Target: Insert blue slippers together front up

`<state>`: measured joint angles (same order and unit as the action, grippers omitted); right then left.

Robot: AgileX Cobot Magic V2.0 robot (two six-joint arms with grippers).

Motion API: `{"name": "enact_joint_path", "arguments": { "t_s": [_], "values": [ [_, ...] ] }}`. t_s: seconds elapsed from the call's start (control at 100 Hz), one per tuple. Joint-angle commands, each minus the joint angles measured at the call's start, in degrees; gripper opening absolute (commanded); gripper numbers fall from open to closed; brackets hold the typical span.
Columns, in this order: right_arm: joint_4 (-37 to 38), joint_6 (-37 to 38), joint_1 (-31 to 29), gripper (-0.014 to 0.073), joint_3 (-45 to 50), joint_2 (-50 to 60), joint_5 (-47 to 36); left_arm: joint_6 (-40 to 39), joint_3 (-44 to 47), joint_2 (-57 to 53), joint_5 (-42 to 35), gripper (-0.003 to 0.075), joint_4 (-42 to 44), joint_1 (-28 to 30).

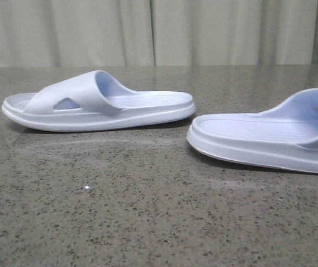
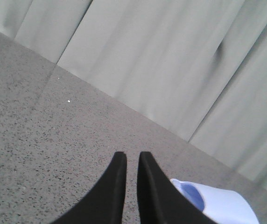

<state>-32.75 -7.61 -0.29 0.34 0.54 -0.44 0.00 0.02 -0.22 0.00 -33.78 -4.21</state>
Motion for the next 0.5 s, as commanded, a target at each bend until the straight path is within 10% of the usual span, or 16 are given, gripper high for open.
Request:
{"name": "enact_joint_path", "arguments": {
  "t_s": [0.0, 0.26, 0.49],
  "values": [
    [-2.7, -0.8, -0.1, -0.0079, -3.9, 0.1, -2.0, 0.0, -3.0, -1.1, -1.7, 0.0015, -2.3, -0.3],
    [-1.3, -7.7, -0.1, -0.0078, -17.3, -17.6, 6.7, 0.0, -22.2, 15.3, 14.0, 0.0015, 17.4, -0.3],
    [7.2, -7.7, -0.2, -0.0078, -36.0, -41.3, 31.3, 0.0, -41.2, 35.2, 34.6, 0.0015, 25.5, -0.3]
  ]
}}
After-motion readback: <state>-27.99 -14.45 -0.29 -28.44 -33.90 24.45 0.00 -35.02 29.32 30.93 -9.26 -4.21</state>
